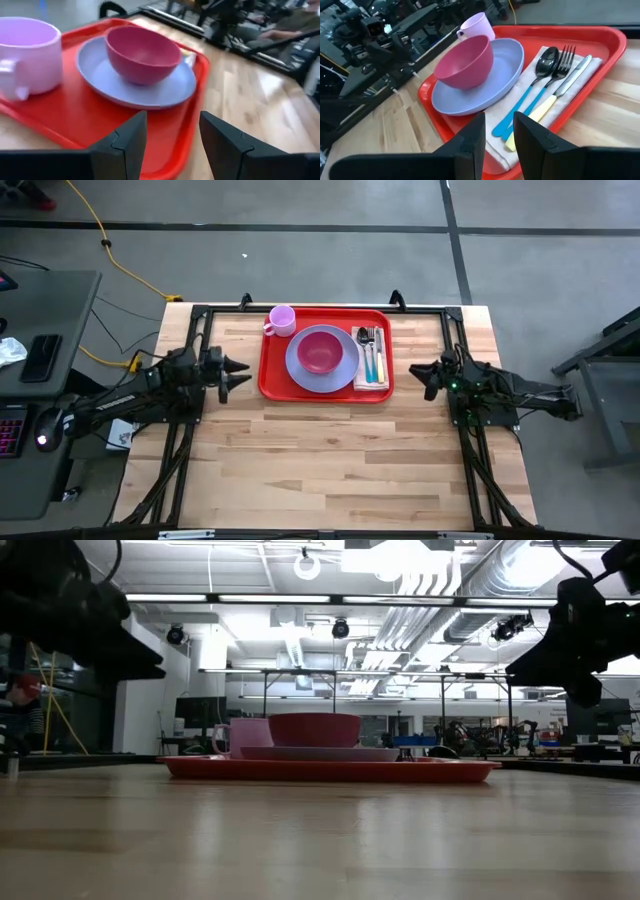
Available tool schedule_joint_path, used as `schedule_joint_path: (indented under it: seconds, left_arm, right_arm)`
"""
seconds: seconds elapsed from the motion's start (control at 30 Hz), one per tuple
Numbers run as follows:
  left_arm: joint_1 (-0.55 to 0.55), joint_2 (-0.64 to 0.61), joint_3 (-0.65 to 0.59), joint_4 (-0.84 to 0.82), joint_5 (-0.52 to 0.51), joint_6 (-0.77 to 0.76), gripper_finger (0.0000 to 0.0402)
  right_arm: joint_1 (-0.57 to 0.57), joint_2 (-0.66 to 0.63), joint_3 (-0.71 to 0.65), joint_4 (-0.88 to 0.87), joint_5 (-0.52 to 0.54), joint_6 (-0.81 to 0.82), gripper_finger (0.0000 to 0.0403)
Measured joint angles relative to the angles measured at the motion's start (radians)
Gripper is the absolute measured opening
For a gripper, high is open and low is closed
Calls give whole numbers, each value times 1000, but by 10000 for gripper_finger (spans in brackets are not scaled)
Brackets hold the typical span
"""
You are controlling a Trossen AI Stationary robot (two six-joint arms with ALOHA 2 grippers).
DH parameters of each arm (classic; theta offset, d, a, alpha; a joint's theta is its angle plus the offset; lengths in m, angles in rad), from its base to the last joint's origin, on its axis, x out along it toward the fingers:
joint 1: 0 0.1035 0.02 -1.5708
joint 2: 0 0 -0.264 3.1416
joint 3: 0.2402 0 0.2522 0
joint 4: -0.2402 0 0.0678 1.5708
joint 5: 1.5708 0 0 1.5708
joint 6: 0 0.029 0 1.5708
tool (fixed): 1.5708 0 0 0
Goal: Set up tray
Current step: Return to Home Position
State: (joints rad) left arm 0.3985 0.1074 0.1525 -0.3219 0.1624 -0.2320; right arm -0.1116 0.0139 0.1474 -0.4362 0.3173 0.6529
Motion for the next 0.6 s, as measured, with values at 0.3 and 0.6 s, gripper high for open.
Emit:
schedule_joint_path:
  seconds: [0.3, 0.6]
  left_arm:
    - [0, 34, -116, 294, -29, 22, 211]
    - [0, 33, -137, 392, -32, 15, 211]
  right_arm:
    - [1, -1, 0, -2, 13, 3, 79]
    - [1, -1, 0, -2, 53, 6, 79]
